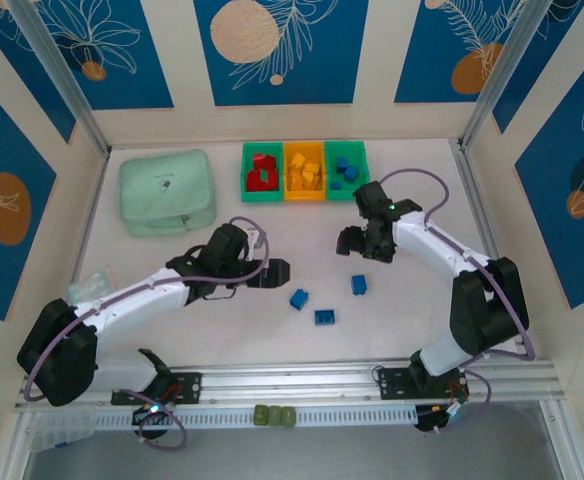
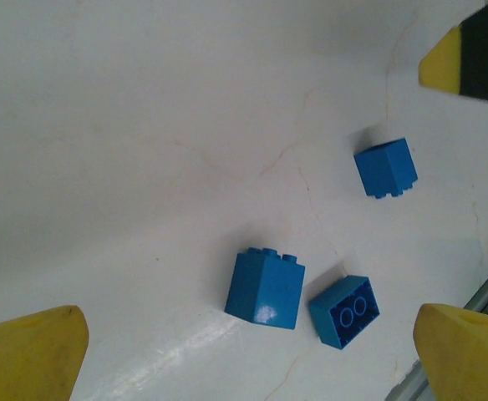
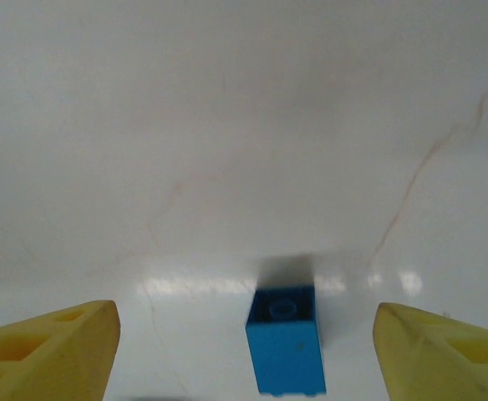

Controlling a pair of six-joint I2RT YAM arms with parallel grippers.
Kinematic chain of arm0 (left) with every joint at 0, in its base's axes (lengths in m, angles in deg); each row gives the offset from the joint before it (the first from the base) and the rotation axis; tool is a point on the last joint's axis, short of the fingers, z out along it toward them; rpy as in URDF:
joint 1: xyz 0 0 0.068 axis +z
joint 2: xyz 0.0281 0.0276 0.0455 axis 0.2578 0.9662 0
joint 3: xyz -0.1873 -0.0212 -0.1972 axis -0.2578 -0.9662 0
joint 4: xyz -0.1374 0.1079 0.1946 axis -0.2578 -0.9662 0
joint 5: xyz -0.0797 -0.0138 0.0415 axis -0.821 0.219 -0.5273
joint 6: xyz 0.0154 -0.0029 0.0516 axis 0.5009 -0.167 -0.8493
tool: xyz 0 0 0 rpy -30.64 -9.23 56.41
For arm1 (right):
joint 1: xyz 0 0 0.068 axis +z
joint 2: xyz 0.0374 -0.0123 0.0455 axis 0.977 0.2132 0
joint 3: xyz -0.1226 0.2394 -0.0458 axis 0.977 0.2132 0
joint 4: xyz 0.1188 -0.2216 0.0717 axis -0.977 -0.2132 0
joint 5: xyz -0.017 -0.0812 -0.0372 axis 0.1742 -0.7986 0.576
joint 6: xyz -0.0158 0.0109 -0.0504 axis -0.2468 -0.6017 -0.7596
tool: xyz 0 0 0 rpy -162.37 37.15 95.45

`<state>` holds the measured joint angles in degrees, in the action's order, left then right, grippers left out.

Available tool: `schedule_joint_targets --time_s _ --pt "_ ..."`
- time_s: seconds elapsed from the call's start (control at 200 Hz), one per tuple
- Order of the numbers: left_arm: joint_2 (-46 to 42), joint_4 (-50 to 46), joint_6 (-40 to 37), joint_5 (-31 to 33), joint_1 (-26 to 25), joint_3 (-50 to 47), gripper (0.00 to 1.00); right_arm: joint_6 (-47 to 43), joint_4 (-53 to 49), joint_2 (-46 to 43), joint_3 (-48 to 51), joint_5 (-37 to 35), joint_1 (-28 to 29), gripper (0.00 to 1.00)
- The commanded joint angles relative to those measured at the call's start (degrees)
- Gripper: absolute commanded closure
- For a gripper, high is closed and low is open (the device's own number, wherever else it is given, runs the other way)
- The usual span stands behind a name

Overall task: Sort the legos into containers by color
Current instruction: Pick up the lego from the center of the table.

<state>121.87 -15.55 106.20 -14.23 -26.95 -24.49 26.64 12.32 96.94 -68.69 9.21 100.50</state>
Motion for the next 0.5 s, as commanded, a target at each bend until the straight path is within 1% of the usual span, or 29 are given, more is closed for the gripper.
schedule_joint_targets --time_s 0.0,0.14,0.2,0.295,0.375,0.495 --pt "-1.40 3.34 -1.46 1.00 -1.83 -1.66 0.01 4.24 -2.85 -1.92 3.93 0.37 1.61 0.19" --pt "-1.06 5.42 -1.58 1.96 -3.74 -2.08 0.01 5.37 0.32 -1.64 7.84 2.80 3.98 0.19" --pt "-0.49 5.80 -1.47 2.01 -4.13 -1.90 0.01 5.81 0.86 -0.82 8.60 1.91 5.10 0.19" --pt "0.27 6.47 -1.50 1.94 -4.54 -1.81 0.01 5.73 1.25 0.88 8.97 0.74 5.27 0.22" --pt "0.64 7.35 -1.47 2.01 -4.85 -1.89 0.01 4.96 2.38 1.28 9.29 -1.73 6.36 0.23" --pt "1.34 7.31 -1.94 2.42 -5.23 -1.39 0.01 4.36 3.82 2.28 9.23 -3.48 6.47 0.28"
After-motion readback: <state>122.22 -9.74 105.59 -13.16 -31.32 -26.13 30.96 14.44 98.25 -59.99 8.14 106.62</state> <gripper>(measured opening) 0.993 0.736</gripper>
